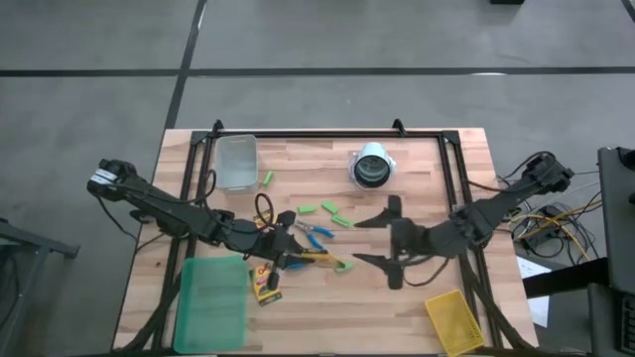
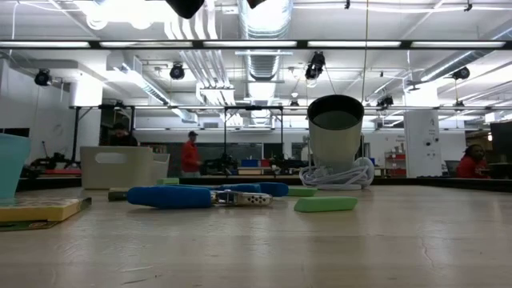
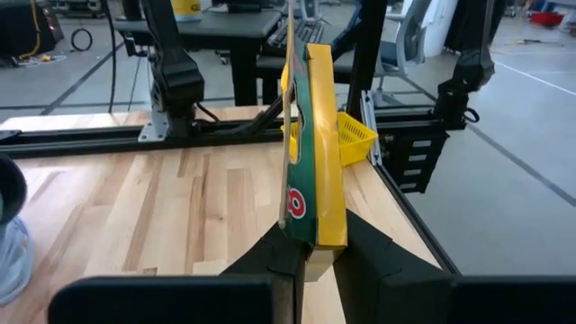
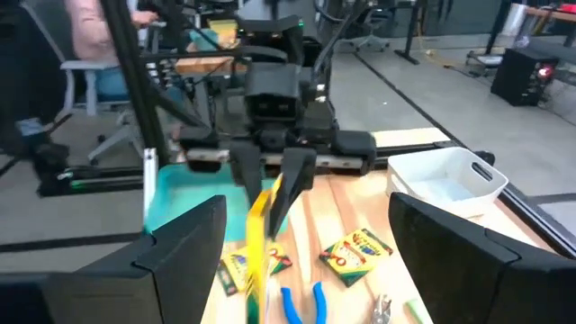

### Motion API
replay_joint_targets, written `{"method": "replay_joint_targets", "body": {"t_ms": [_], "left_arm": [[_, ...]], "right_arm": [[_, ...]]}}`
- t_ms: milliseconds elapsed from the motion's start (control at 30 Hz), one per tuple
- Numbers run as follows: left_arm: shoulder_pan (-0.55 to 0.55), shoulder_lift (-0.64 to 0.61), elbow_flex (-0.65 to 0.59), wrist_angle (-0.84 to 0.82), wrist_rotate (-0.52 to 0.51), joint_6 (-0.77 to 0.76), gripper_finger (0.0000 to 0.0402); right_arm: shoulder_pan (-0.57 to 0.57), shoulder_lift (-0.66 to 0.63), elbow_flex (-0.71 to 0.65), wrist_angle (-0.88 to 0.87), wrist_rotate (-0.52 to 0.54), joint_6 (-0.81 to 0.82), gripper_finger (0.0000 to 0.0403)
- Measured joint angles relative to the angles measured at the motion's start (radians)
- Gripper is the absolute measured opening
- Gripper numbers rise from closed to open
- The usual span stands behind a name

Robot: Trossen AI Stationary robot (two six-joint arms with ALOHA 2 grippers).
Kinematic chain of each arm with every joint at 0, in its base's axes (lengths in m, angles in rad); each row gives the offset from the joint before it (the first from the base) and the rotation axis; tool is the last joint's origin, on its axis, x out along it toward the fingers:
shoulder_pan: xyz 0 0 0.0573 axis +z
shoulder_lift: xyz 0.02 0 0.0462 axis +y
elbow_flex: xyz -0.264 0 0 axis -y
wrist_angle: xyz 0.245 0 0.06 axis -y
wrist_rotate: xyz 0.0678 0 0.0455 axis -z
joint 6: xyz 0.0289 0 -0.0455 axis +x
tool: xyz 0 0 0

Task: Pick & Place School Supplies
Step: Put the yellow crayon box into the green bin

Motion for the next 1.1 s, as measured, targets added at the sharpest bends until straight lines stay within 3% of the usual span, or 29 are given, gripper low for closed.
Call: {"method": "replay_joint_targets", "body": {"t_ms": [133,233,433,600,867,1100], "left_arm": [[0.0,-0.016,0.0,-0.001,-0.033,0.0,0.0044],[0.0,-0.035,0.0,-0.002,-0.062,0.0,0.0044],[0.0,-0.106,0.0,-0.046,-0.119,0.002,0.0044],[-0.001,-0.202,0.006,-0.22,-0.236,-0.004,0.0043],[-0.007,-0.297,0.037,-0.403,-0.235,-0.061,0.0043],[-0.039,-0.332,0.106,-0.725,-0.22,-0.275,0.0042]], "right_arm": [[0.023,-0.068,0.0,-0.103,-0.002,-0.051,0.0311],[0.041,-0.119,0.0,-0.157,0.0,0.042,0.031],[0.1,-0.197,-0.045,-0.137,-0.001,-0.005,0.0301],[0.125,-0.237,-0.122,-0.034,0.0,-0.022,0.0297],[0.118,-0.259,-0.246,0.094,0.003,-0.019,0.0305],[0.118,-0.263,-0.284,0.129,0.003,-0.018,0.0311]]}}
